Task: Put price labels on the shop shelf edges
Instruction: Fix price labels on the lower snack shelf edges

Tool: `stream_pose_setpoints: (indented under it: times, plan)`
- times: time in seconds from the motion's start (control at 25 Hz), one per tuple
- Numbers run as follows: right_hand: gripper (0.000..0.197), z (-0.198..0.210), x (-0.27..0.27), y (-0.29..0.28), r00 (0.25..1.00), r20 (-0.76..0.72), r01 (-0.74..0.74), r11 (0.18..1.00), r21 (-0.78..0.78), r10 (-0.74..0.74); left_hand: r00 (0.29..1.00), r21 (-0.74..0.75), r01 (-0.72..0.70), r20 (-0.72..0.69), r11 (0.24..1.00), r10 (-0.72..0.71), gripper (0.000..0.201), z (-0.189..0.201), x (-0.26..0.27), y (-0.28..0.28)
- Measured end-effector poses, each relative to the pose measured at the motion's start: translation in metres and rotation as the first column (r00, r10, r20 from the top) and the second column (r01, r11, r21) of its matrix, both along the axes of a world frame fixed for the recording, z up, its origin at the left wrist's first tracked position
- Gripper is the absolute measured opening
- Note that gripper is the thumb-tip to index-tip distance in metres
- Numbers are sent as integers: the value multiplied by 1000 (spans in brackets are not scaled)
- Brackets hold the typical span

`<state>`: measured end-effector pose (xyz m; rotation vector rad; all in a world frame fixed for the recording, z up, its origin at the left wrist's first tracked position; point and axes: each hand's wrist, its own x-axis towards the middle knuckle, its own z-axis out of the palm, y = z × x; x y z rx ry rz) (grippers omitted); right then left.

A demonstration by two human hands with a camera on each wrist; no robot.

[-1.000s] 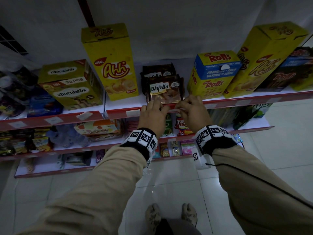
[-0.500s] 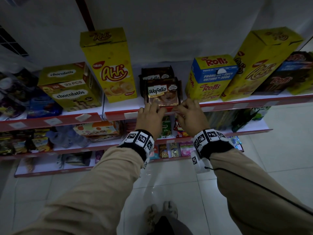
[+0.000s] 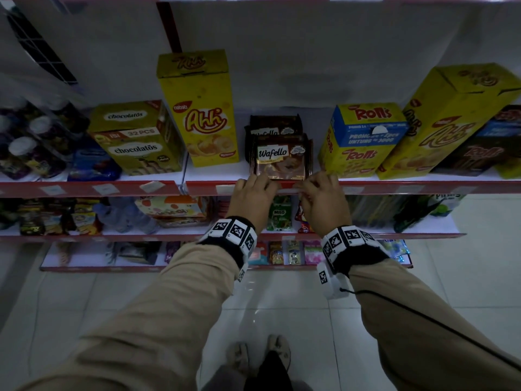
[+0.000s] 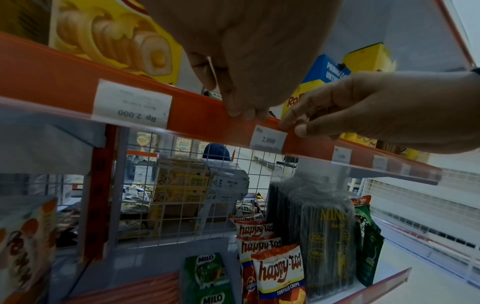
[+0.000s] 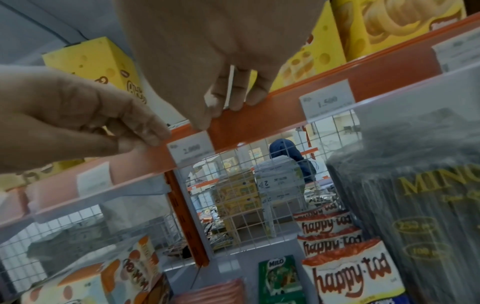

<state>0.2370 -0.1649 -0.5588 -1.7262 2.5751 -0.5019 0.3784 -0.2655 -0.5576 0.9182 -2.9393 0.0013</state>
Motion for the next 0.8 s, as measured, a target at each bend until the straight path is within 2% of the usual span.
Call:
stream_pose_setpoints:
  times: [0.08,0.28,0.48,0.64,0.8]
  plan:
    - [24,1,7,-3,1000,-9,-5,1000,-31,5,1000,-18,25,10,1000,-25,57,3,4,0]
    - [27,7,36,-25,999,-21,-36,999,11,36,997,-65,58,46,996,-55,52,7,33,-20]
    - [34,4,78,-52,997,-4,-71,997,33,72,999,-122,49,-7,991,-50,55,3,81,-51]
    - [29,-1,102,-63,999,-12,-45,999,11,45,996,-102,87,38,991,-84,66,-4,101,-60]
    - [26,-5,112,-63,1000,-23,9,997,-73,-11,996,-65,71,59,995,-67,59,-8,108,-65]
